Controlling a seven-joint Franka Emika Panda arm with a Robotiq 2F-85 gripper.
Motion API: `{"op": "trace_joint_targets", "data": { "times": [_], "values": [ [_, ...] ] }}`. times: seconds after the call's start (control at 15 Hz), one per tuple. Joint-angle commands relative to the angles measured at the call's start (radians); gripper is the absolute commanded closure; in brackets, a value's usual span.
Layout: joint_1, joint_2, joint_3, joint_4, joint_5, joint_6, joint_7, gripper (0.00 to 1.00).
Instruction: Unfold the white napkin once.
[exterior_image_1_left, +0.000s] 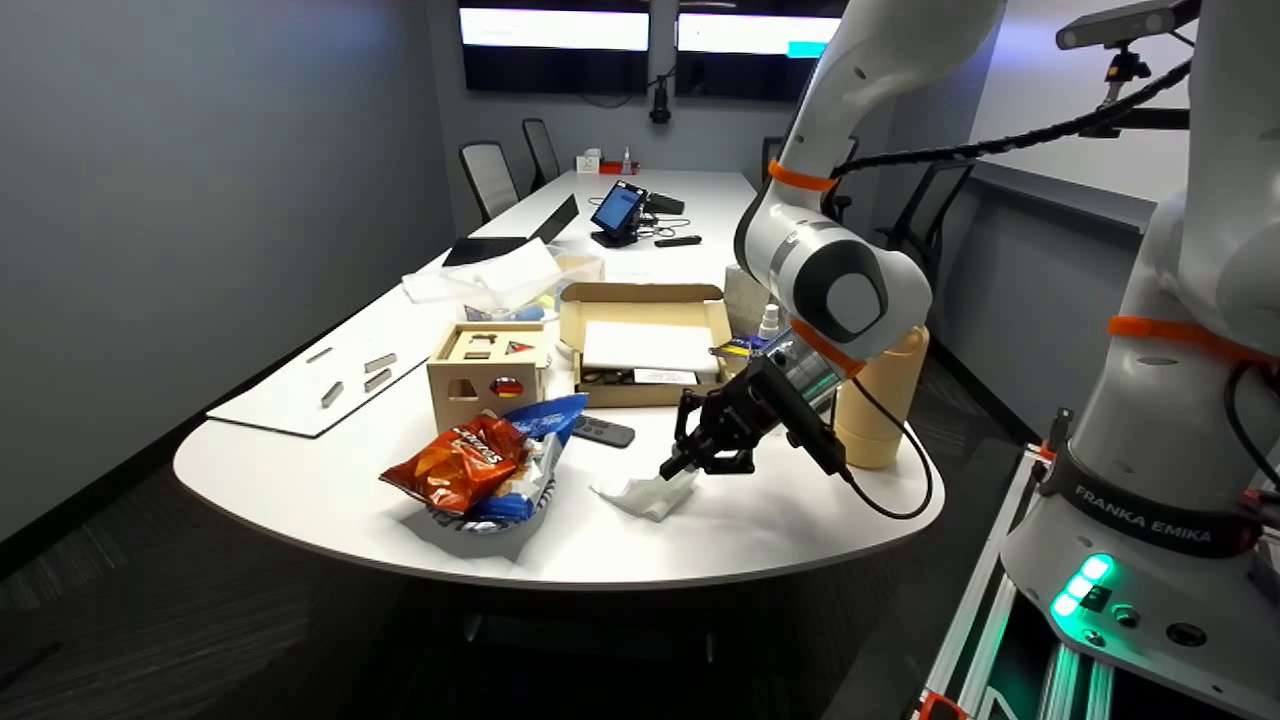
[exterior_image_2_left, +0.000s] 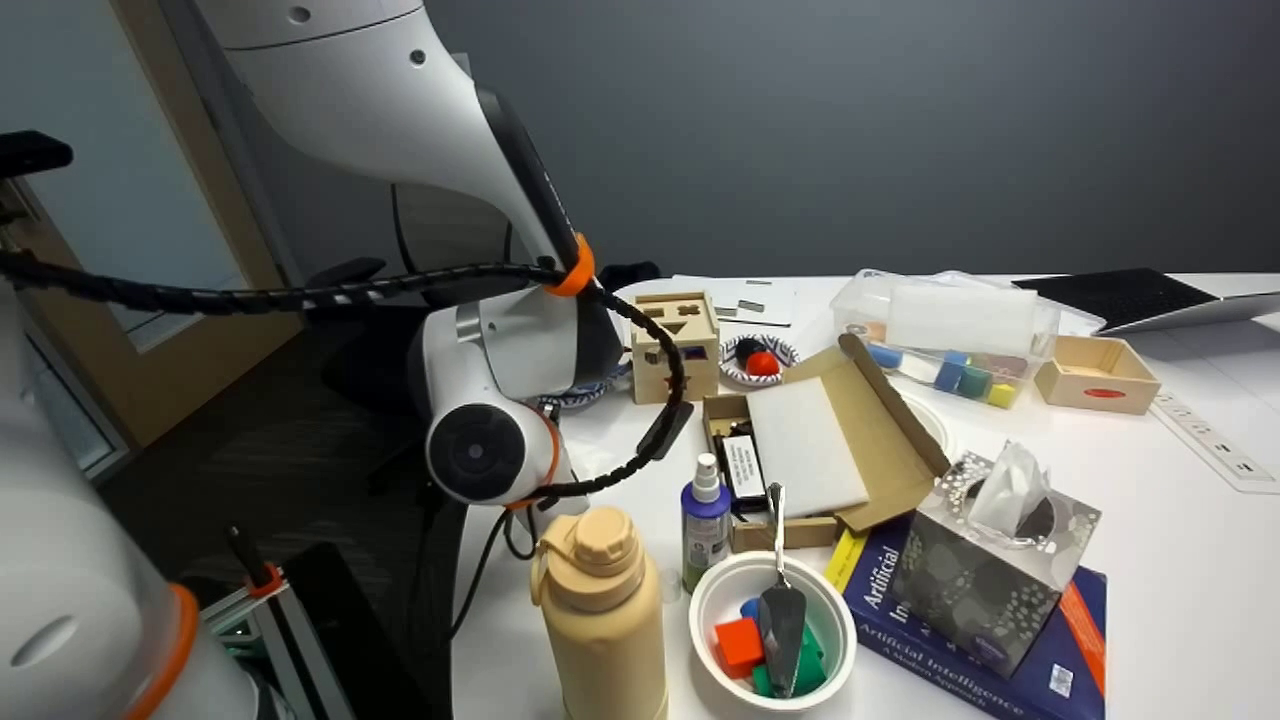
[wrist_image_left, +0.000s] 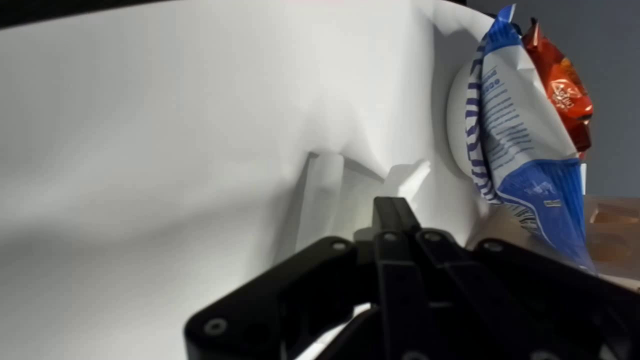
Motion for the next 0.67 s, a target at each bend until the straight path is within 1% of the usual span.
{"op": "trace_joint_targets", "data": {
  "times": [0.0,0.2,0.4,0.47,0.6],
  "values": [
    [0.013,-0.011,-0.012,0.0,0.113,-0.034,-0.085,1.0],
    [0.006,-0.016,-0.014,-0.014,0.172,-0.087,-0.12,1.0],
    [-0.001,0.007,-0.022,0.002,0.219,-0.14,-0.146,1.0],
    [-0.027,-0.007,-0.044,-0.004,0.16,-0.156,-0.121,1.0],
    [-0.044,-0.008,-0.067,-0.009,0.157,-0.18,-0.122,1.0]
  ]
}}
